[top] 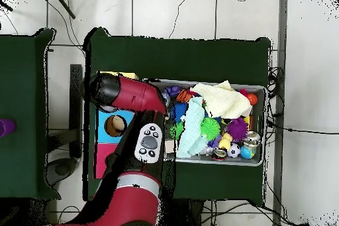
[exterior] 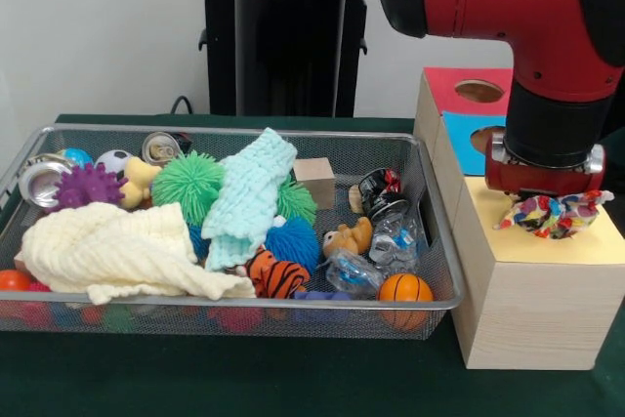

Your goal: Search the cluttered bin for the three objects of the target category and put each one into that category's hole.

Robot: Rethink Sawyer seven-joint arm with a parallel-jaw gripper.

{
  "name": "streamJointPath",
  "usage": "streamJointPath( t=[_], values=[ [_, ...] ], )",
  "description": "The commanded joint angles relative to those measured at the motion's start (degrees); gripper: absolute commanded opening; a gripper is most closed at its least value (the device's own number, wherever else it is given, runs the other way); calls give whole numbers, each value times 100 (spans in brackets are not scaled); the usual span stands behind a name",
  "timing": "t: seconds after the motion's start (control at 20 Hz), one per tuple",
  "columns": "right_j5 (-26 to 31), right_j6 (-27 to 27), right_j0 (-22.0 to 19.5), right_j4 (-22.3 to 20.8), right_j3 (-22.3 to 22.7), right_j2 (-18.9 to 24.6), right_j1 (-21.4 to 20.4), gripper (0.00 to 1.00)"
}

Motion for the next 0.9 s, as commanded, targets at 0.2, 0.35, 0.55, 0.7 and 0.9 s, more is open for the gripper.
streamJointPath(
  t=[0.2,0.35,0.55,0.7,0.9],
  values=[
    [923,777,-61,-472,1279,535,1308,0],
    [298,775,28,-546,1364,441,1295,0],
    [-640,614,57,-649,1804,505,1047,0],
    [-1194,540,11,-646,2245,655,825,0],
    [-1387,731,23,-427,2673,826,772,0]
  ],
)
